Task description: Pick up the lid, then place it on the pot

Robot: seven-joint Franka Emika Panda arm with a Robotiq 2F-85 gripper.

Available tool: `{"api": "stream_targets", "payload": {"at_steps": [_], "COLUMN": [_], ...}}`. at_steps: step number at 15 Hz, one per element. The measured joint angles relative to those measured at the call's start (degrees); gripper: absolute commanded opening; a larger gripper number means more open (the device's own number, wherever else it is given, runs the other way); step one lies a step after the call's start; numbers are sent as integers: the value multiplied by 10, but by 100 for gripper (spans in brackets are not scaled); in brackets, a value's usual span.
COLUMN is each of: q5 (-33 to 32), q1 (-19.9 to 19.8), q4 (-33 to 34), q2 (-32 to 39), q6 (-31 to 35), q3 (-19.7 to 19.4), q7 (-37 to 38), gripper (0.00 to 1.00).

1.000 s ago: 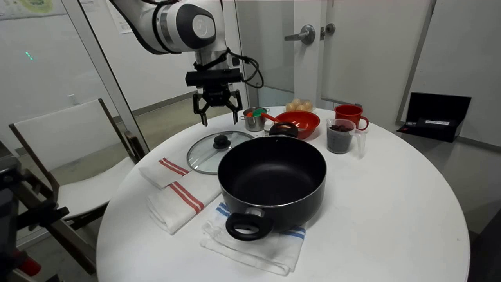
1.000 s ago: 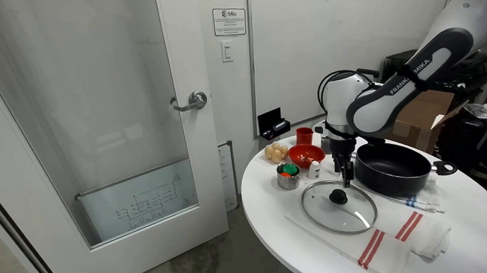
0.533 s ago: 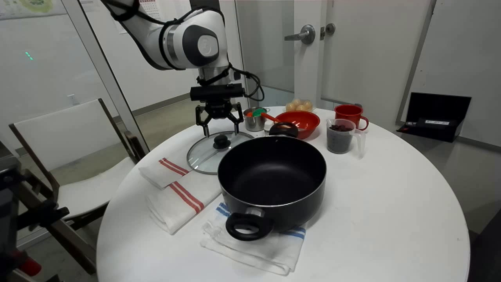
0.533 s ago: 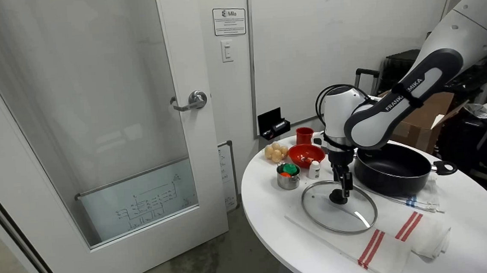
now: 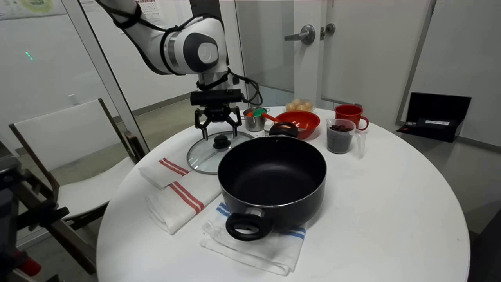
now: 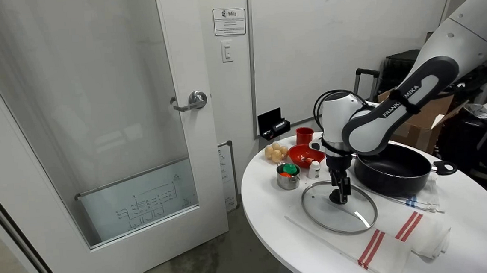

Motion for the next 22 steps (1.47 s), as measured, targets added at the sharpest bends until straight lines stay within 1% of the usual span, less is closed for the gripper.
{"api": "stream_targets", "payload": {"at_steps": [1, 2, 4, 8, 9, 18, 22], "q5": [0, 0, 0, 0, 0, 0, 0], "q1": [0, 0, 0, 0, 0, -1, 1], "q4": [1, 3, 7, 10, 11, 13, 8], "q2": [1, 3, 7, 9, 9, 5, -15], "q6": [0, 0, 0, 0, 0, -1, -7], "q3": [1, 1, 1, 2, 2, 8, 18], "q7": [-1, -2, -7, -10, -10, -12, -14], "gripper": [93, 73, 60, 29, 25, 25, 25]}}
